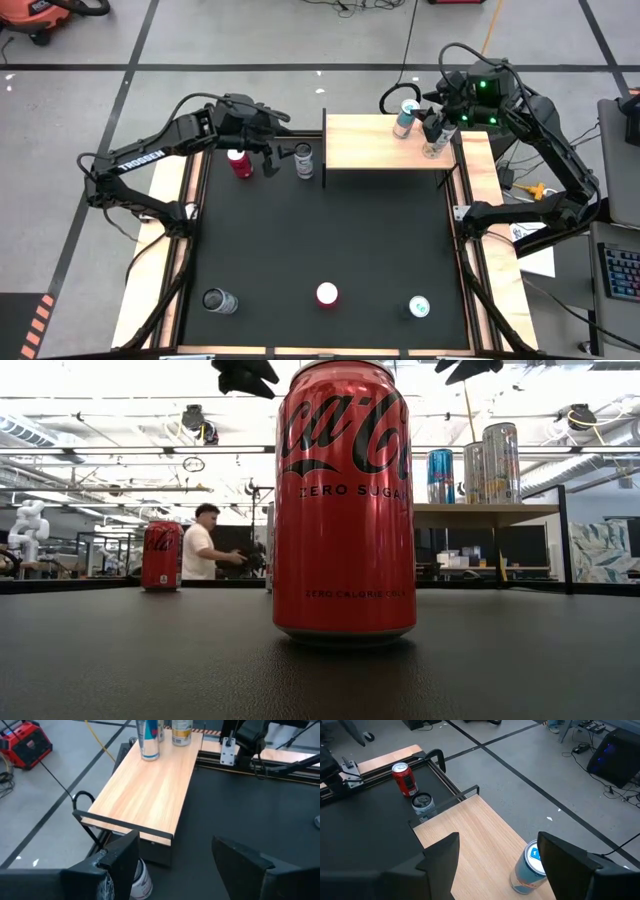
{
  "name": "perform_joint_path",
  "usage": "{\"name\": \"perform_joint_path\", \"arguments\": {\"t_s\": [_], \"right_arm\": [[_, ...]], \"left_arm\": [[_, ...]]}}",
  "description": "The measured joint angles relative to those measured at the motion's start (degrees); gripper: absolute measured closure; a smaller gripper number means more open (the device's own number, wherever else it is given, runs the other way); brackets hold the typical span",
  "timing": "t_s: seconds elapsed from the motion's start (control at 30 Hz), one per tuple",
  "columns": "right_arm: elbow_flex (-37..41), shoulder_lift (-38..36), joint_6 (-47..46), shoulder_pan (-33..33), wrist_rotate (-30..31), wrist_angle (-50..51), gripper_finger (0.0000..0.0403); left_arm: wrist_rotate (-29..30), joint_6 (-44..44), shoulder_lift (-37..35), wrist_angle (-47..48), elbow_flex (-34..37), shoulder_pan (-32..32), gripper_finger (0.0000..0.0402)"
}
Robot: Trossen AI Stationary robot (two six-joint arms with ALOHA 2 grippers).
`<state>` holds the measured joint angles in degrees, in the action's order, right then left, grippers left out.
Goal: Place canned beverage on shelf
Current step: Put the top white-pink soda can on the shelf
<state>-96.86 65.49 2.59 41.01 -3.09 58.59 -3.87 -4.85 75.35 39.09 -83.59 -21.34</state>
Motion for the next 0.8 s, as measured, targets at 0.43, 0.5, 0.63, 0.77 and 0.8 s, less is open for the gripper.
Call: {"name": "perform_joint_path", "arguments": {"t_s": [0.43,0.5,0.63,0.77,0.8], "right_arm": [[0.0,0.0,0.0,0.0,0.0,0.0,0.0151],[0.0,0.0,0.0,0.0,0.0,0.0,0.0151],[0.0,0.0,0.0,0.0,0.0,0.0,0.0151],[0.0,0.0,0.0,0.0,0.0,0.0,0.0151],[0.0,0.0,0.0,0.0,0.0,0.0,0.0151]], "left_arm": [[-0.4,3.1,0.0,0.8,0.0,0.0,0.0027],[-0.4,2.8,0.0,0.8,0.0,0.0,0.0008],[-0.4,3.0,0.0,0.8,0.0,0.0,0.0016],[-0.4,3.0,0.0,0.8,0.0,0.0,0.0022],[-0.4,3.0,0.0,0.8,0.0,0.0,0.0022]]}}
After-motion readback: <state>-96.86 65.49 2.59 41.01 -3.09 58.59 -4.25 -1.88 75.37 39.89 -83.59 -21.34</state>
